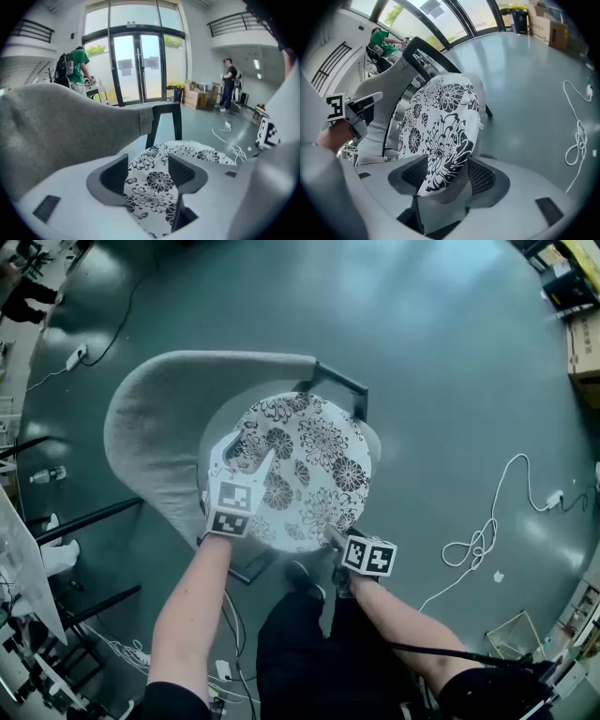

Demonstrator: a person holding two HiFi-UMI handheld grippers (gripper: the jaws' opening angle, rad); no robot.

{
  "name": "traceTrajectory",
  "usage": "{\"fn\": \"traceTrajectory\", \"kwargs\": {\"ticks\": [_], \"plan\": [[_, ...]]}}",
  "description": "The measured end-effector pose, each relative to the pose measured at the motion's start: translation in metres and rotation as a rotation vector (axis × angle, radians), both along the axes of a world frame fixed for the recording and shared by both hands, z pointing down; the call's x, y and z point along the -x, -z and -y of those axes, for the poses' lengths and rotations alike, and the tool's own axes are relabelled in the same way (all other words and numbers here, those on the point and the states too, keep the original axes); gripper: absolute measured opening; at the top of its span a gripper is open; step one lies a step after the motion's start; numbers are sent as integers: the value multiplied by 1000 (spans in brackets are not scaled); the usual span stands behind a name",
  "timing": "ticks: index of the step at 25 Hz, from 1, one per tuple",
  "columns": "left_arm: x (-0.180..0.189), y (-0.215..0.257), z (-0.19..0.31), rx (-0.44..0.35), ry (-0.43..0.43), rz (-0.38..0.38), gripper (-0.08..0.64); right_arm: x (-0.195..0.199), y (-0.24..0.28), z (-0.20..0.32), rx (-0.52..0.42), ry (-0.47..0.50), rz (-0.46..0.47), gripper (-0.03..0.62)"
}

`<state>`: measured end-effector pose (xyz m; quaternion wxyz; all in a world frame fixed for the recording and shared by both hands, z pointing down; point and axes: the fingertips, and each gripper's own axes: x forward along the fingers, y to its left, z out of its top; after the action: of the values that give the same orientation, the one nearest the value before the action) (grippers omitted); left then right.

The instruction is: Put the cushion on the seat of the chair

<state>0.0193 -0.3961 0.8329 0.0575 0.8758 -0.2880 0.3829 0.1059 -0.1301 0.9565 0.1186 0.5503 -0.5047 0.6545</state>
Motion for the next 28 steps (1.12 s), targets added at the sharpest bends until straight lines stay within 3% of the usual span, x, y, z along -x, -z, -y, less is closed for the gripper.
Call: {"fn": "traceTrajectory", "kwargs": {"ticks": [5,8,13,20,28], "plan": [[17,80,-32,-18,73,-150,246,-11,43,5,-53,24,-72,276],[31,129,-46,-59,114,-220,219,-18,77,18,-136,48,-123,270],[46,202,-84,-86,156,-313,191,-26,149,25,-268,85,-180,202],[81,292,-133,-148,231,-432,137,-24,245,45,-446,126,-240,139],[132,367,-162,-242,297,-501,88,-1,352,72,-672,219,-284,73]]}}
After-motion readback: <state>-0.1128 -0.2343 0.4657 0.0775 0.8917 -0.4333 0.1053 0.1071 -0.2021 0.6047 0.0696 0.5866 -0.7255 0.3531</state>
